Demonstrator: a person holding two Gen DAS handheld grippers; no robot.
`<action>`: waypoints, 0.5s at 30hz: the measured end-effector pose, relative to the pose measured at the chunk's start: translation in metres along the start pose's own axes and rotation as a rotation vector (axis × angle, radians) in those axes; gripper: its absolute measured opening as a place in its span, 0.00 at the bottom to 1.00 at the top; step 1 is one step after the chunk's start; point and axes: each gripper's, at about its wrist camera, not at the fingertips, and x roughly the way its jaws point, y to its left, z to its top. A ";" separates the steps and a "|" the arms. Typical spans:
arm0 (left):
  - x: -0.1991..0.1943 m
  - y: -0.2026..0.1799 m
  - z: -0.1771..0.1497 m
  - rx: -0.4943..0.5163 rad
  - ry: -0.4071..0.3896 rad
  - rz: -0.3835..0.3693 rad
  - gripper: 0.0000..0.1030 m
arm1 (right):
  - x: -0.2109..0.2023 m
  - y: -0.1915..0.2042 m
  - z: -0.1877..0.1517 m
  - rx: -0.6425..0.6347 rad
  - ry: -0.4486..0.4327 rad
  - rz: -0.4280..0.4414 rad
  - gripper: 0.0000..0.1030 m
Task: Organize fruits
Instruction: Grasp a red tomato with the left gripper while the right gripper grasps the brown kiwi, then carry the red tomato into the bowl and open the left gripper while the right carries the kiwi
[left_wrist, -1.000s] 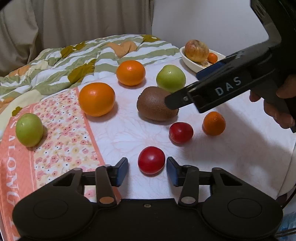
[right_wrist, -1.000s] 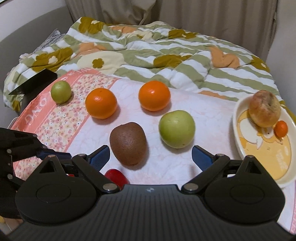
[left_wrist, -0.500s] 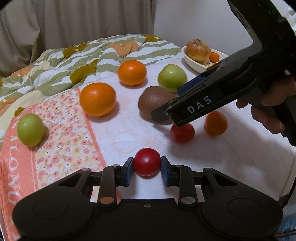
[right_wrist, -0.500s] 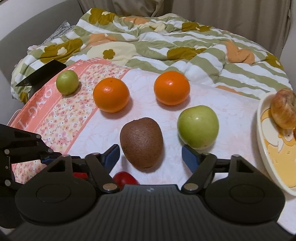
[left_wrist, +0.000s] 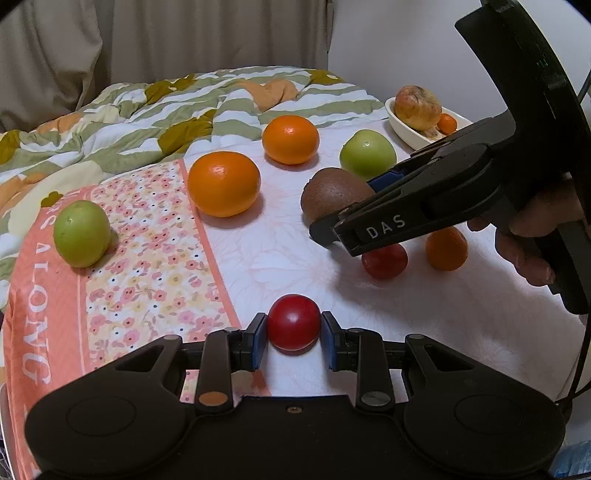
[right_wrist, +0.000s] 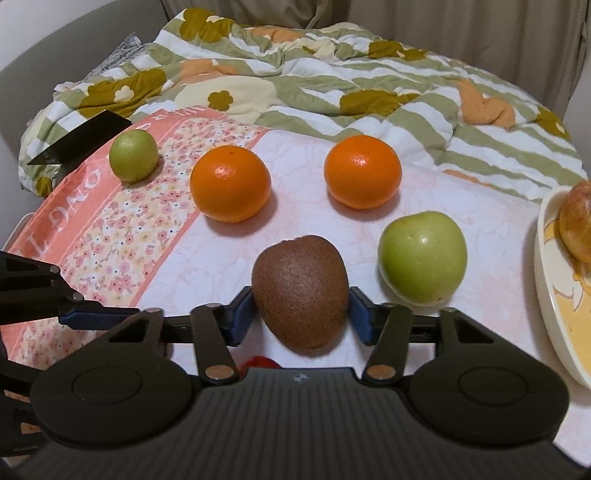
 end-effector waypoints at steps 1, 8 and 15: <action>-0.001 0.001 0.000 -0.004 0.000 0.002 0.33 | 0.000 0.002 -0.001 -0.007 -0.002 -0.008 0.65; -0.013 0.004 -0.005 -0.042 -0.002 0.016 0.33 | -0.017 0.007 0.000 0.029 -0.024 0.007 0.65; -0.045 -0.002 -0.004 -0.067 -0.052 0.029 0.33 | -0.061 0.013 0.003 0.049 -0.069 0.006 0.65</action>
